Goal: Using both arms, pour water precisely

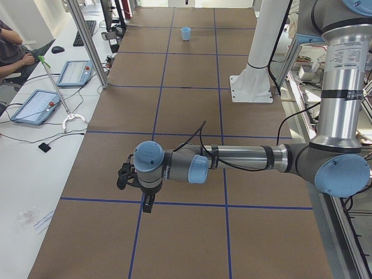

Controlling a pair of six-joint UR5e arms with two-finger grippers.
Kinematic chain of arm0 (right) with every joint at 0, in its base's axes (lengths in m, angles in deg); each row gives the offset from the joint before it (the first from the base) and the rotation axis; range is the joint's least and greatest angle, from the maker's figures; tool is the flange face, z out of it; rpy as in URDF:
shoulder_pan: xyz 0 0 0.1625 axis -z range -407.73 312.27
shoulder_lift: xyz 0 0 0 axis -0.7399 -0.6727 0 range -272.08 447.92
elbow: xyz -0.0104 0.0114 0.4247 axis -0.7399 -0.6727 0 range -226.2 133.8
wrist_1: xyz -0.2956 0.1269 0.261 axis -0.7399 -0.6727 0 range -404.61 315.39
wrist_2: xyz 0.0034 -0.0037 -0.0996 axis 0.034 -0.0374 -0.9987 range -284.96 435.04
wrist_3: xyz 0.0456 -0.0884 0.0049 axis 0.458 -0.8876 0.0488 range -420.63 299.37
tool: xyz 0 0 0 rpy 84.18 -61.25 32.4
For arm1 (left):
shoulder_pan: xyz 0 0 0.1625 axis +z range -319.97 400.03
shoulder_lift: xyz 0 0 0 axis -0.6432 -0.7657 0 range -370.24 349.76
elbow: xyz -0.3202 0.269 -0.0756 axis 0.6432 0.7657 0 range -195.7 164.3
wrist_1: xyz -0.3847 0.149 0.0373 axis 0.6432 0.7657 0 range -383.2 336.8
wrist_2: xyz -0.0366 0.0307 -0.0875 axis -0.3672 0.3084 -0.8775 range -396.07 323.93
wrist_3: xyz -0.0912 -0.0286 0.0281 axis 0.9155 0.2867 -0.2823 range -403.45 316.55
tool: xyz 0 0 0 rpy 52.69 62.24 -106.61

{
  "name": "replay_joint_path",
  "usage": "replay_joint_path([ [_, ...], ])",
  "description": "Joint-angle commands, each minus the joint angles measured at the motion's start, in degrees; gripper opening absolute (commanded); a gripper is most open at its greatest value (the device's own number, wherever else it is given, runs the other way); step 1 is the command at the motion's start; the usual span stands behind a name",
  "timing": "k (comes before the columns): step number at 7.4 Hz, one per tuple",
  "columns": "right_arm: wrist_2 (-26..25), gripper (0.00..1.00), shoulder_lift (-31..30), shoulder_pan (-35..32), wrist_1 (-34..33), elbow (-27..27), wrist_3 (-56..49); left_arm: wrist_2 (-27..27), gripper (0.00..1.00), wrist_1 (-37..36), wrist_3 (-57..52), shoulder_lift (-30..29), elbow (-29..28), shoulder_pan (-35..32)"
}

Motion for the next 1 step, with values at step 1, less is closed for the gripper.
replay_joint_path([
  [1,-0.03,1.00,0.00,0.00,-0.04,-0.21,0.05,0.03,1.00,0.00,-0.06,0.03,-0.10,0.00],
])
